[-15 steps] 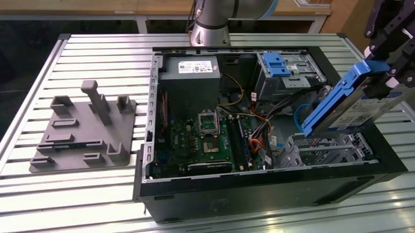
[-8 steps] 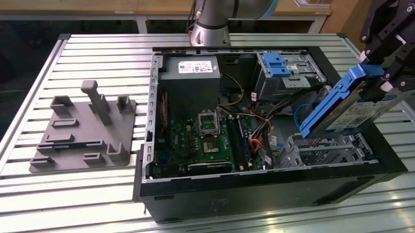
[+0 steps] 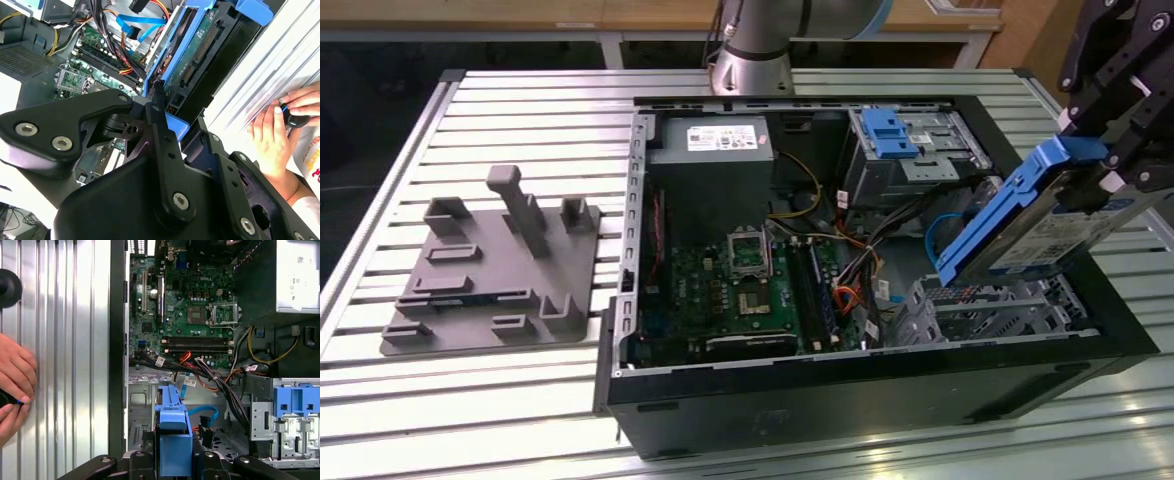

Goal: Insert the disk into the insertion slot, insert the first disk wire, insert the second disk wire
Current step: 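Insert the disk into the insertion slot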

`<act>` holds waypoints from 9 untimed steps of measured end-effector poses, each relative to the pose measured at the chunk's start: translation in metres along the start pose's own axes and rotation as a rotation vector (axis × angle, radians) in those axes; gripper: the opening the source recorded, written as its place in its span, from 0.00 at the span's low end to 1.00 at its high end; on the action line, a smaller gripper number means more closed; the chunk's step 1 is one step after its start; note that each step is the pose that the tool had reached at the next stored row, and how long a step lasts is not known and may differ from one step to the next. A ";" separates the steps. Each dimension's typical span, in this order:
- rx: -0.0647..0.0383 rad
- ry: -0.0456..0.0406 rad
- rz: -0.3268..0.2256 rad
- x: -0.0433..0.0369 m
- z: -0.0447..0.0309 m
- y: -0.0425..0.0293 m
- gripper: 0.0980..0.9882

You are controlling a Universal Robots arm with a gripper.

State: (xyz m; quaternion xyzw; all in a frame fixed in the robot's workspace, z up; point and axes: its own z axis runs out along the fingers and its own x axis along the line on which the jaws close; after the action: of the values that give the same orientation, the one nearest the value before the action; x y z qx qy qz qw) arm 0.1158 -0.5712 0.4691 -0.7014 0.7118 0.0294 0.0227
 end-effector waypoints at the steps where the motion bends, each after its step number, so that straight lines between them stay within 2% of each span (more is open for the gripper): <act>1: 0.000 -0.0001 0.000 0.0000 0.0003 0.0000 0.30; 9: 0.000 0.0001 0.000 0.0002 0.0031 0.0000 0.30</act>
State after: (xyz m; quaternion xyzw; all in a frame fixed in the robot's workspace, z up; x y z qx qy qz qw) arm 0.1158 -0.5712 0.4660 -0.7014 0.7118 0.0294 0.0227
